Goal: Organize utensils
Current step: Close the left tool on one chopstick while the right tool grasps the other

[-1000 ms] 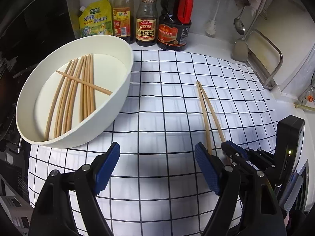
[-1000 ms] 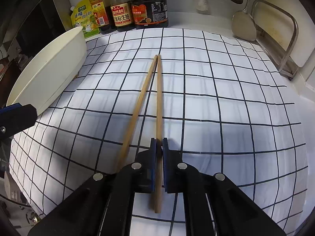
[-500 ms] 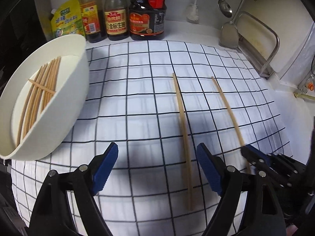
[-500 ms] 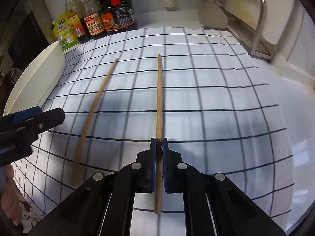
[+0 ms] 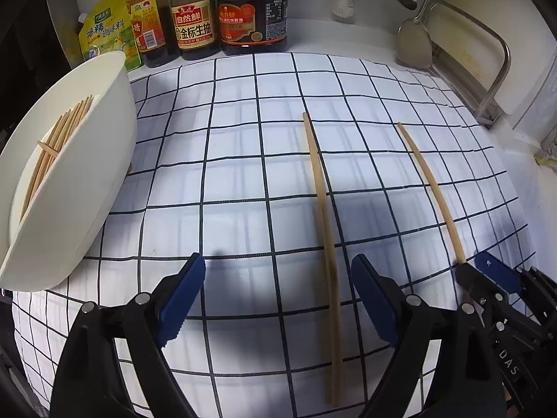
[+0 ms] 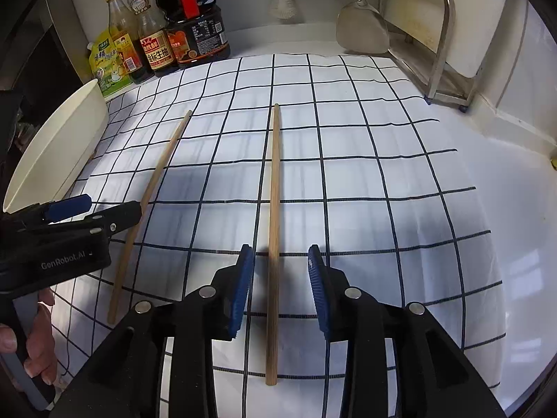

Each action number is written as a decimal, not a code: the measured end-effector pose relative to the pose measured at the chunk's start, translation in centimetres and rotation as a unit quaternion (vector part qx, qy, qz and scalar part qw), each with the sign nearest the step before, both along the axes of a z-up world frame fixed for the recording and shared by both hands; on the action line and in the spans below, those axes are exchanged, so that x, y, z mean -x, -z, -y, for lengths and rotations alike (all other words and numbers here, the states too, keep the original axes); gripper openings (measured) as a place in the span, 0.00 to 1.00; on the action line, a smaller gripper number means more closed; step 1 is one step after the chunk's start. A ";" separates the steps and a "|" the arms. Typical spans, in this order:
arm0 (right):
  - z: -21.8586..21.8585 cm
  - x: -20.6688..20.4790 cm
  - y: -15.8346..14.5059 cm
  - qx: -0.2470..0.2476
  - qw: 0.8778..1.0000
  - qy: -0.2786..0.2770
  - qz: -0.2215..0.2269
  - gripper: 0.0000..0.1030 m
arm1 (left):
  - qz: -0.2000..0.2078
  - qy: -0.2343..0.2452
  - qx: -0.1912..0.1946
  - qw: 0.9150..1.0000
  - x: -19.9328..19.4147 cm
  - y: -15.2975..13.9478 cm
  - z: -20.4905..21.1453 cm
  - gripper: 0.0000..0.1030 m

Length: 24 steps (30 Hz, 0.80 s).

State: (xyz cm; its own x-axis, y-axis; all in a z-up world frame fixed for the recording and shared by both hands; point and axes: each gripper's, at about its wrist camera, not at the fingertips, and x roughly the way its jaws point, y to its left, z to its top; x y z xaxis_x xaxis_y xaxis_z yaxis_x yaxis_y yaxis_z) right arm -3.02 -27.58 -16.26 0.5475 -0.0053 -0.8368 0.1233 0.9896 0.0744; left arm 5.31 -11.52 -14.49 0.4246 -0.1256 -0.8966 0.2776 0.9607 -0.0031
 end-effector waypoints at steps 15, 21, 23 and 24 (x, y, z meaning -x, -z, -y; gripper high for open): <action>-1.5 -0.8 0.5 0.046 0.998 -0.035 0.005 0.07 | 0.009 0.032 -0.010 0.999 1.0 0.2 1.8 0.34; -0.6 -0.9 0.2 -0.007 1.000 -0.021 -0.005 0.06 | -0.005 0.057 -0.004 0.998 1.2 -0.1 2.6 0.07; -0.8 -0.7 -0.4 -0.015 1.000 -0.019 -0.003 0.06 | -0.013 0.056 0.008 0.998 1.1 -0.6 1.9 0.07; -1.0 -0.6 -0.8 -0.018 1.000 -0.019 -0.001 0.06 | -0.012 0.056 0.013 0.998 1.2 -1.0 1.5 0.07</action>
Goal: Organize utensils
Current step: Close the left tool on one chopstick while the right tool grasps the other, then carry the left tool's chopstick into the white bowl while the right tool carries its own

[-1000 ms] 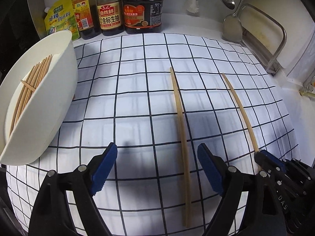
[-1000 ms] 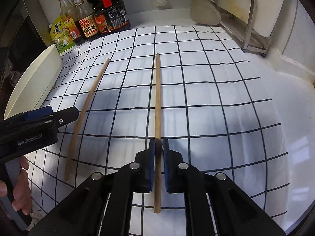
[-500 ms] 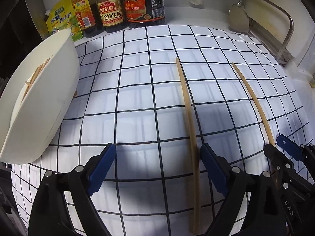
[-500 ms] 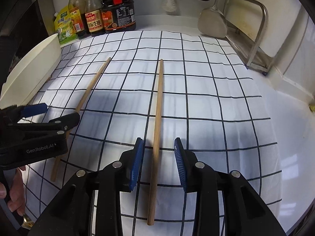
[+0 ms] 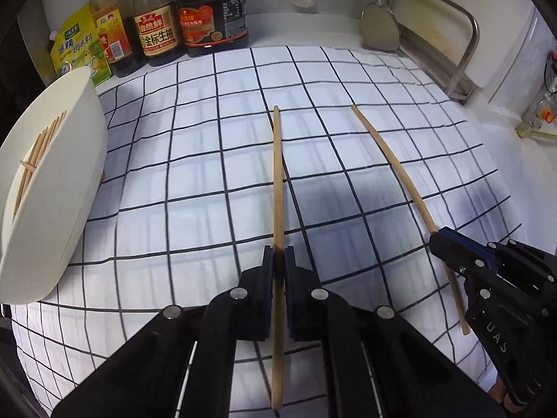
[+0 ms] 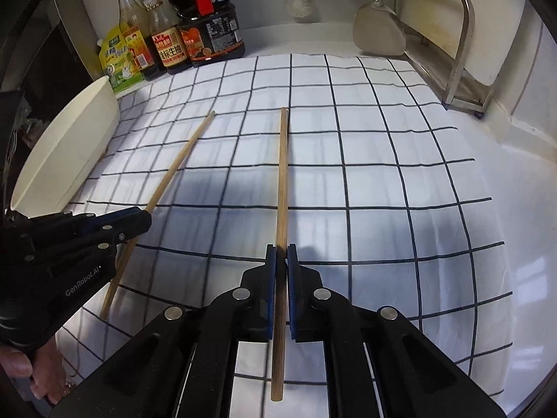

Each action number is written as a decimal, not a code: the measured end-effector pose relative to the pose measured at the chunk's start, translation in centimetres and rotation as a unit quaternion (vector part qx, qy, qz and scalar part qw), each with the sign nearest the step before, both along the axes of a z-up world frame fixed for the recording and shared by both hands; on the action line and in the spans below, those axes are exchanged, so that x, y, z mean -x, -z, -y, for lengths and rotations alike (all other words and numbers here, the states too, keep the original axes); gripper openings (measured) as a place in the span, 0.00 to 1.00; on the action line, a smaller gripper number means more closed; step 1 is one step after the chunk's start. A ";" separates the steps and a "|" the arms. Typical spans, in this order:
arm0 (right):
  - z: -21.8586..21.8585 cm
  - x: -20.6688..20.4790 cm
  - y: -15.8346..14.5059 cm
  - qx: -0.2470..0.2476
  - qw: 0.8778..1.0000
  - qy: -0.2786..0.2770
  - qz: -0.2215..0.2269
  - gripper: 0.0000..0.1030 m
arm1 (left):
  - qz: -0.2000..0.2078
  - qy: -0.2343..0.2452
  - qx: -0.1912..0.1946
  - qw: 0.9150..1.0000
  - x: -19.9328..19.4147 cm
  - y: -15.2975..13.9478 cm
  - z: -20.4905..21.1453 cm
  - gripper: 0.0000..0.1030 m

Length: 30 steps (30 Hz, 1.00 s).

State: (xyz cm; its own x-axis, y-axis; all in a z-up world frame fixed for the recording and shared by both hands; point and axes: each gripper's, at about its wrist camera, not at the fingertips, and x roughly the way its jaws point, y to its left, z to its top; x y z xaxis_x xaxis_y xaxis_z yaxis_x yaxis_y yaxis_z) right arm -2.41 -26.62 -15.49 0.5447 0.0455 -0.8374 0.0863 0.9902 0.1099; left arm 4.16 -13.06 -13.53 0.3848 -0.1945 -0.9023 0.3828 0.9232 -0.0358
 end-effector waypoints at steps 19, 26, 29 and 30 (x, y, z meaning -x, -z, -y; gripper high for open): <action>-16.1 -7.4 -11.3 -0.048 0.987 -0.133 0.073 0.06 | 0.093 -0.123 0.018 0.988 -3.9 -12.6 -18.1 0.07; -23.5 -12.2 -12.1 -0.068 0.979 -0.174 0.080 0.06 | 0.097 -0.168 0.012 0.981 -6.9 -13.3 -24.7 0.07; -25.8 -14.1 -11.7 -0.064 0.978 -0.180 0.078 0.06 | 0.091 -0.176 0.014 0.980 -8.1 -12.8 -26.2 0.07; -26.3 -14.6 -11.4 -0.063 0.979 -0.181 0.073 0.06 | 0.087 -0.179 0.014 0.980 -8.7 -12.4 -26.6 0.07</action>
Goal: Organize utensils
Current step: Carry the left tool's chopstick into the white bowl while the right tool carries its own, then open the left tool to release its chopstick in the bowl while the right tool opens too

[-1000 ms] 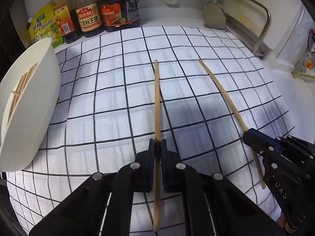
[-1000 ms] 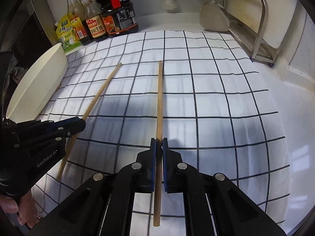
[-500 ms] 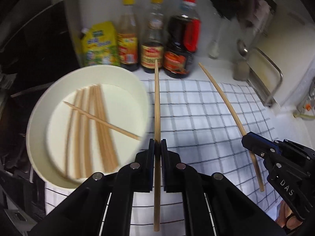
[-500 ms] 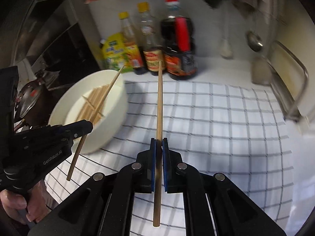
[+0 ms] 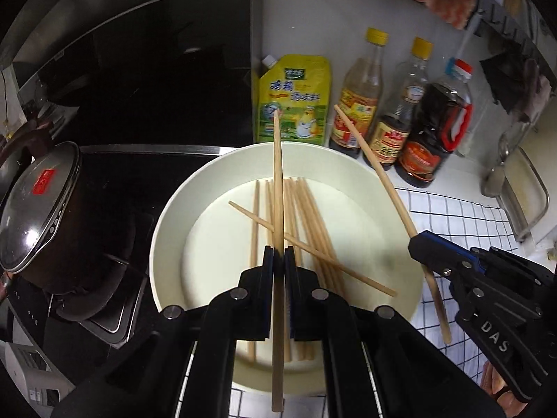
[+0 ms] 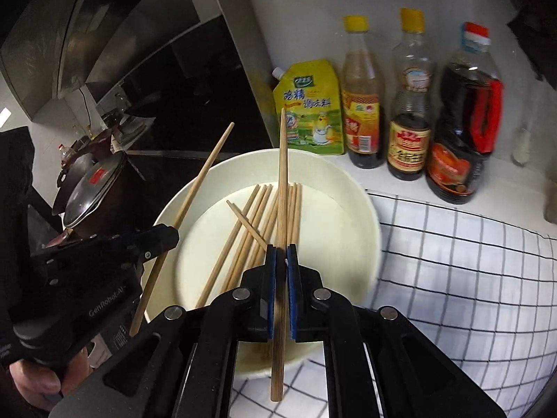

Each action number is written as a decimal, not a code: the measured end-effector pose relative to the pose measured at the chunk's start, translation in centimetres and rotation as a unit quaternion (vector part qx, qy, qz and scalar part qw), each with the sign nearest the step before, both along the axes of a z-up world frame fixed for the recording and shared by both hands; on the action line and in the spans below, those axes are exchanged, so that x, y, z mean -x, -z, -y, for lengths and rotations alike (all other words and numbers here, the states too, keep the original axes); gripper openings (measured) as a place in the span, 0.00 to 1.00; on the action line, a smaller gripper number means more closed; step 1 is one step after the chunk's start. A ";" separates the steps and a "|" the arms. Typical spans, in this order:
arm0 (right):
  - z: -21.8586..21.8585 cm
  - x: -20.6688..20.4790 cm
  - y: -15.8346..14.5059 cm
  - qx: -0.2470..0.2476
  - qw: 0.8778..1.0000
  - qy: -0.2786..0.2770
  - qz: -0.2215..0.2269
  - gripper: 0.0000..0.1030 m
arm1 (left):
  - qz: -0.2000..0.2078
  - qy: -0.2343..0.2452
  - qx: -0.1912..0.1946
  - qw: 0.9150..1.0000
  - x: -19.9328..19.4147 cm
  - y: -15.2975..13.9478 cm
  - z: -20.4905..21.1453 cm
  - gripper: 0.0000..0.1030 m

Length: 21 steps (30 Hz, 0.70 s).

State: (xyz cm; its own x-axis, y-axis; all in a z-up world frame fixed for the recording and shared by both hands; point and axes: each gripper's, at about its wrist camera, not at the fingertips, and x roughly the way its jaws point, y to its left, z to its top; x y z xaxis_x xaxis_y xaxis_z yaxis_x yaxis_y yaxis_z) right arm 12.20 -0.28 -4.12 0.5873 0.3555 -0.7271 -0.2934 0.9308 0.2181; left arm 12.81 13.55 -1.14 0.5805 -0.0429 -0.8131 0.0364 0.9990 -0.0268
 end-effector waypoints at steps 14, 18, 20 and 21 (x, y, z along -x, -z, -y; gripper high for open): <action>-2.9 -3.8 5.2 0.038 0.997 0.008 -0.066 0.06 | -0.050 -0.018 0.010 0.999 -2.9 4.3 -2.0 0.09; -2.6 -3.5 4.7 0.040 0.997 0.014 -0.060 0.14 | -0.064 -0.039 0.015 0.997 -3.0 4.4 -2.6 0.50; -2.4 -3.2 4.1 0.044 0.998 0.017 -0.051 0.15 | -0.056 -0.053 0.010 0.997 -2.6 4.1 -3.0 0.74; -2.3 -3.1 3.9 0.045 0.998 0.018 -0.049 0.16 | -0.047 -0.058 0.010 0.997 -2.3 3.8 -3.2 0.75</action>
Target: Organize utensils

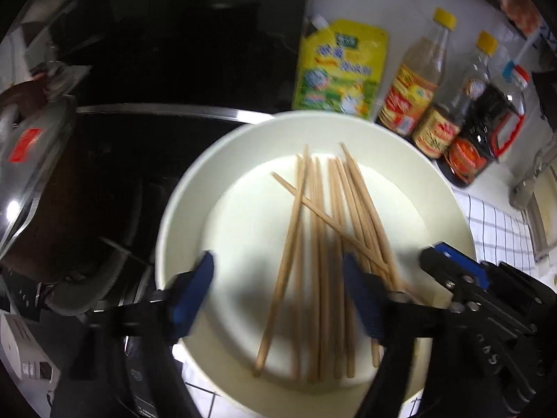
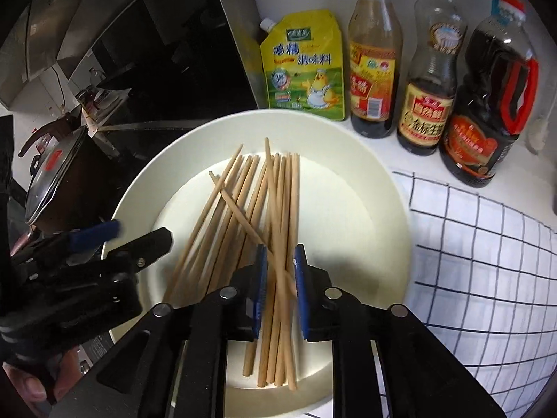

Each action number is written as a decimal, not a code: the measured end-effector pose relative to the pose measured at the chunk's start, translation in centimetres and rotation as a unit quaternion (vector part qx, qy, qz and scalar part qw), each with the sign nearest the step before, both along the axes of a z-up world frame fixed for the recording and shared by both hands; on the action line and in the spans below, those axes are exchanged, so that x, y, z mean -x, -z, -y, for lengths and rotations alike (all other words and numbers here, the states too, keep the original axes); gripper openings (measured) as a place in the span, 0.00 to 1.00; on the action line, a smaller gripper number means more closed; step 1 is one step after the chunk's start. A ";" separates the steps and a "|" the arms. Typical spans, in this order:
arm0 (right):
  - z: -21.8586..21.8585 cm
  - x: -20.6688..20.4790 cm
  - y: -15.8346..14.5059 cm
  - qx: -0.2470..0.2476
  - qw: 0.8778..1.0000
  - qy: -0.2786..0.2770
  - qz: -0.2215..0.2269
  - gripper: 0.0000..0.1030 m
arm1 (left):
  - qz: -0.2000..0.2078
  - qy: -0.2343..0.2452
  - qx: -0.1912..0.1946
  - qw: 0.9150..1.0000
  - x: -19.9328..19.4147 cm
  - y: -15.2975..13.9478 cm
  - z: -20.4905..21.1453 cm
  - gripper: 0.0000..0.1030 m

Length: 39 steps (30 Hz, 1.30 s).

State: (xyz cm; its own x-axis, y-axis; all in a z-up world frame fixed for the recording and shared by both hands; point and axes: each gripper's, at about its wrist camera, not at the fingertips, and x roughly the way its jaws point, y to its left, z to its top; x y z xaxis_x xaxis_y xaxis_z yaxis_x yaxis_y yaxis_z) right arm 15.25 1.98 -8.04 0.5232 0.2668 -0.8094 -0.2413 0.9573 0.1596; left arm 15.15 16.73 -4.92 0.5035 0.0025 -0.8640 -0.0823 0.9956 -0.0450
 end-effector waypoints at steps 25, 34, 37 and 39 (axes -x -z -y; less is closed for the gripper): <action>2.9 5.8 -3.6 -0.006 1.000 0.003 0.030 0.39 | 0.029 -0.020 -0.011 0.999 4.8 -4.7 0.3 0.81; 2.8 7.1 -4.7 -0.007 0.999 -0.004 0.042 0.40 | 0.040 -0.023 -0.011 0.999 6.1 -6.0 0.6 0.81; 2.9 7.2 -4.9 -0.007 0.999 -0.005 0.044 0.40 | 0.046 -0.025 -0.014 0.999 6.6 -6.4 0.7 0.81; 2.9 7.4 -5.0 -0.008 0.999 -0.006 0.045 0.41 | 0.048 -0.026 -0.013 0.998 6.7 -6.6 0.7 0.81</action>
State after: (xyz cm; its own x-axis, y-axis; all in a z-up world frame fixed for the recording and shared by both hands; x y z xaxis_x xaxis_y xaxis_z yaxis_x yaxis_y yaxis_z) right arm 7.85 -0.89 -2.99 0.5900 0.2849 -0.7555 -0.2660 0.9520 0.1513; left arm 8.40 16.03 1.72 0.5824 0.0534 -0.8111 -0.1311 0.9909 -0.0289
